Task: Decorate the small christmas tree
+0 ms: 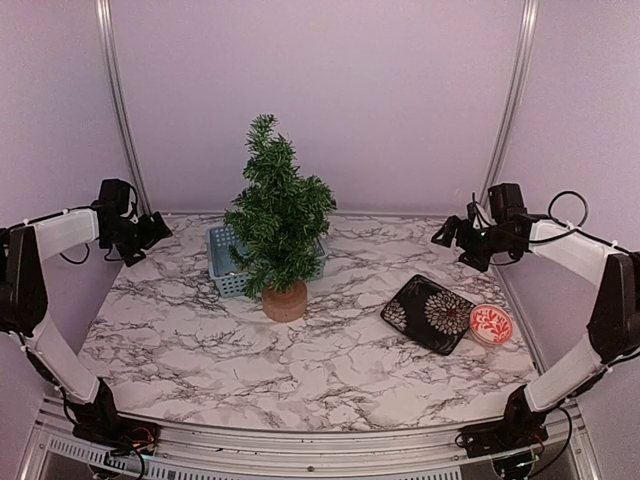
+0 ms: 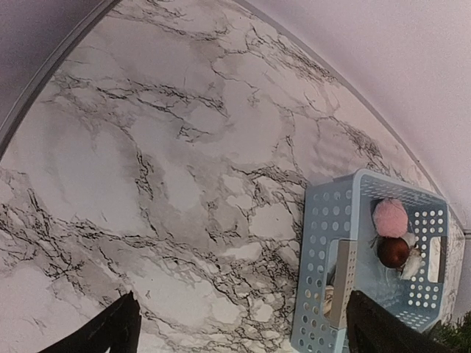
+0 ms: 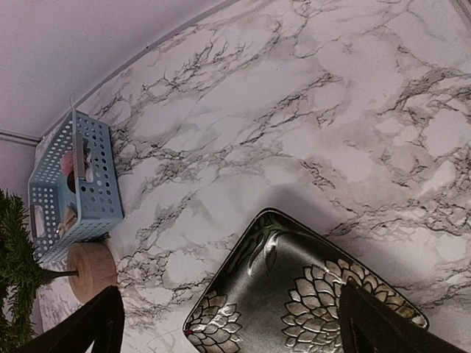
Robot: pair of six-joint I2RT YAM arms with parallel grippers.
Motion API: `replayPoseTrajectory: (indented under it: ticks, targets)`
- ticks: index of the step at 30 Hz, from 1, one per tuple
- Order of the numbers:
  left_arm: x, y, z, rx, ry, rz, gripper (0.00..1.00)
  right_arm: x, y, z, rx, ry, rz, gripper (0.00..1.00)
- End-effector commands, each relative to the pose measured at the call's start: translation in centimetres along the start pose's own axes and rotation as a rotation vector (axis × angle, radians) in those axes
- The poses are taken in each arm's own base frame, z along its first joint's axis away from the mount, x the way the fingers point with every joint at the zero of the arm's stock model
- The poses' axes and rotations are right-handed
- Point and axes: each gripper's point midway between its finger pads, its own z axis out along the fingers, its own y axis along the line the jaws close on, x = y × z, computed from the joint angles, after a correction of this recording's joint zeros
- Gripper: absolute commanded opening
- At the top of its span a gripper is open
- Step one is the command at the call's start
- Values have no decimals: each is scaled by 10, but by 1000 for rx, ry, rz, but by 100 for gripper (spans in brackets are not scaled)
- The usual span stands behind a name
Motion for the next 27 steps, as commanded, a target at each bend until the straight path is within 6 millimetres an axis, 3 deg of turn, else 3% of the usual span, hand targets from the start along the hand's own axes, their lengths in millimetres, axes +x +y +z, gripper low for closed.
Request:
replayPoseTrajectory:
  ticks: [1, 4, 9, 18, 22, 27]
  targets:
    - [-12, -15, -11, 49, -19, 100, 99, -36, 13, -21, -17, -155, -51, 99]
    - [-22, -30, -21, 100, -44, 161, 99, -44, 14, -30, -4, -200, -64, 99]
    - [-30, -56, -29, 202, -37, 262, 99, -46, 35, -43, -90, -228, -146, 99]
    - [-48, -97, 3, 274, 31, 350, 99, -35, 62, -60, -240, -230, -214, 99]
    - [-36, -127, 26, 282, 101, 402, 99, -28, 65, -57, -277, -204, -205, 99]
    - [-3, -157, 56, 335, 212, 428, 97, -20, 65, -52, -311, -180, -168, 99]
